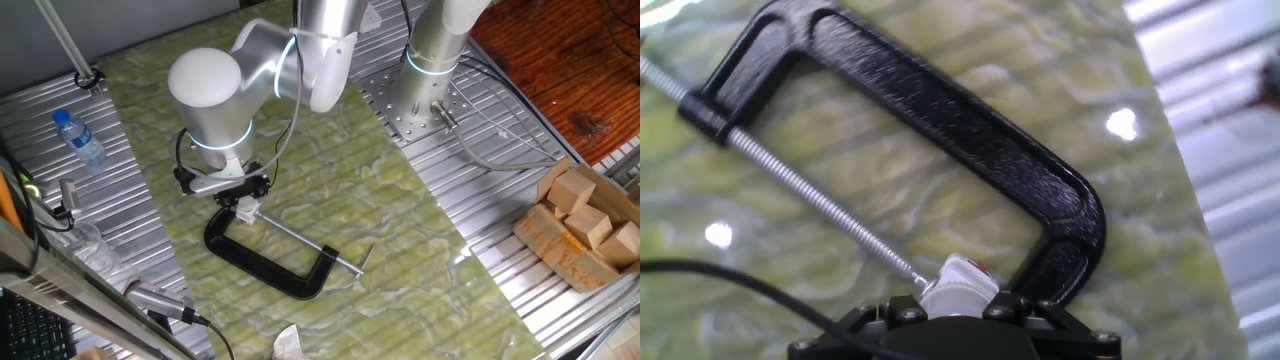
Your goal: Take out the light bulb by rotating it
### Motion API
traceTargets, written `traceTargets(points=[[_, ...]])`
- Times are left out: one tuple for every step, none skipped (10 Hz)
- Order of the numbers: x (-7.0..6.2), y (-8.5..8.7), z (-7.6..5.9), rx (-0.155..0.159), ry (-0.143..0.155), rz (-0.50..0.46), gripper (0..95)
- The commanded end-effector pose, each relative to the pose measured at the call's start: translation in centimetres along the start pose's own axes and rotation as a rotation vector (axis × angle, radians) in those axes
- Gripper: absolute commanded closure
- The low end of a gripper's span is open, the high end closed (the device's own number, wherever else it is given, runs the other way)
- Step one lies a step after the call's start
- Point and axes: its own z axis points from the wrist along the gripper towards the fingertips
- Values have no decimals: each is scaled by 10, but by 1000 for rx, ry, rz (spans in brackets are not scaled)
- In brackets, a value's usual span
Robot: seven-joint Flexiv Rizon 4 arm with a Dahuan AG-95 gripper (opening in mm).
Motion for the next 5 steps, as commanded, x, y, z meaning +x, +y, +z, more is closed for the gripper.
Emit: traceTargets(points=[[0, 0, 0, 4, -2, -81, 950], [0, 0, 0, 4, -4, -99, 950], [0, 0, 0, 4, -6, -105, 950], [0, 0, 0, 4, -5, -99, 950], [0, 0, 0, 5, -5, -92, 950]])
